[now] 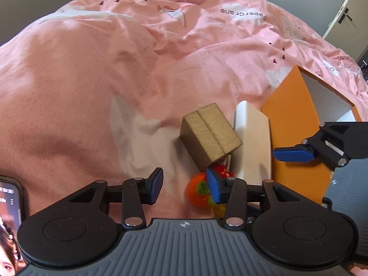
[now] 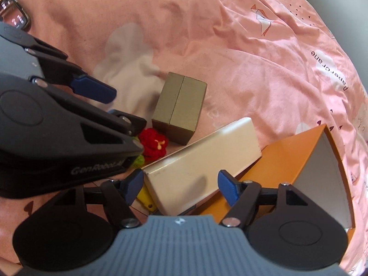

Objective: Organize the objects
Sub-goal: 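Close the right gripper on the long cream box, then lift the cream box upright off the bed with the right gripper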

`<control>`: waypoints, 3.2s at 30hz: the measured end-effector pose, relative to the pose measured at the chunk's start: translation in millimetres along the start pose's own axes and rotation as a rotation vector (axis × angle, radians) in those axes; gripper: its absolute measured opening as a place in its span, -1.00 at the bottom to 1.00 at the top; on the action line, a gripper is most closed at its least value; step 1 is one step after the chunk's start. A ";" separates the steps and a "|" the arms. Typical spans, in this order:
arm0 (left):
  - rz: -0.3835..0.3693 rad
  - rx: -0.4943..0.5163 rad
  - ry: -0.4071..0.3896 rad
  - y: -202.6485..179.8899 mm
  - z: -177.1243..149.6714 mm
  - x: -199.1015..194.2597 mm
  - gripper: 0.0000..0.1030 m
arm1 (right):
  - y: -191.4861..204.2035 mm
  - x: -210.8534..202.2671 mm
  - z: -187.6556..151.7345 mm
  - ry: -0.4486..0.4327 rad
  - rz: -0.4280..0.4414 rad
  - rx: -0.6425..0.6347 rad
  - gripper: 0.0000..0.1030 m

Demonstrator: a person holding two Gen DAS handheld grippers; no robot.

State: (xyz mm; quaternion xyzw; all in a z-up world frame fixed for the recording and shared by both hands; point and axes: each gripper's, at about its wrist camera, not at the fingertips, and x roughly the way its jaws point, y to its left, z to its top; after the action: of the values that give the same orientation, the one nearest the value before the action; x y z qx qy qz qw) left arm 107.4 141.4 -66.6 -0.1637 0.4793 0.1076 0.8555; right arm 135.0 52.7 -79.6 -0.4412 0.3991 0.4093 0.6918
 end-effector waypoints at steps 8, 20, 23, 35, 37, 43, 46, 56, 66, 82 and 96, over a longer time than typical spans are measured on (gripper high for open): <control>0.038 0.041 0.003 3.2 -7.8 3.2 -0.01 | 9.9 19.3 8.9 0.080 -0.003 -0.035 0.36; 0.016 0.007 0.011 12.6 -9.9 7.3 -0.03 | 10.5 40.2 20.5 0.148 -0.024 0.013 0.52; 0.001 0.001 0.011 13.4 -10.0 5.9 -0.03 | 7.6 35.8 17.2 0.129 -0.012 0.035 0.33; -0.087 -0.066 0.011 22.3 -5.5 -16.0 -0.03 | 1.9 -18.7 -12.3 -0.065 0.028 0.342 -0.31; -0.102 -0.068 0.014 23.6 -6.6 -23.9 -0.03 | 2.2 -30.8 -20.0 -0.109 0.050 0.407 -0.32; -0.154 -0.050 0.055 23.7 -16.3 -41.5 -0.03 | 5.6 -64.7 -54.7 -0.209 0.181 0.606 -0.34; -0.180 -0.045 0.082 20.5 -23.9 -45.4 -0.03 | 15.5 -73.0 -73.9 -0.221 0.287 0.684 -0.34; -0.222 0.053 0.145 -6.5 -54.8 -48.6 -0.15 | 43.9 -76.3 -130.3 -0.160 0.435 0.840 -0.37; -0.211 0.106 0.213 -17.8 -73.1 -36.1 -0.30 | 40.7 -61.4 -165.1 -0.032 0.390 1.027 -0.42; -0.172 0.085 0.195 -5.6 -65.9 -33.3 -0.32 | 19.9 -42.8 -144.5 -0.103 0.306 1.123 -0.15; -0.126 0.058 0.143 6.4 -54.9 -37.3 -0.38 | 32.6 -38.7 -126.7 -0.141 0.344 1.079 -0.42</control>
State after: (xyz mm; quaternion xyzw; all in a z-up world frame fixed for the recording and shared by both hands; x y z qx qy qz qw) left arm 42.8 125.3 -62.5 -0.1758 0.5309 0.0274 0.8285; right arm 67.5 -65.3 -90.5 0.0744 0.5706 0.2829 0.7674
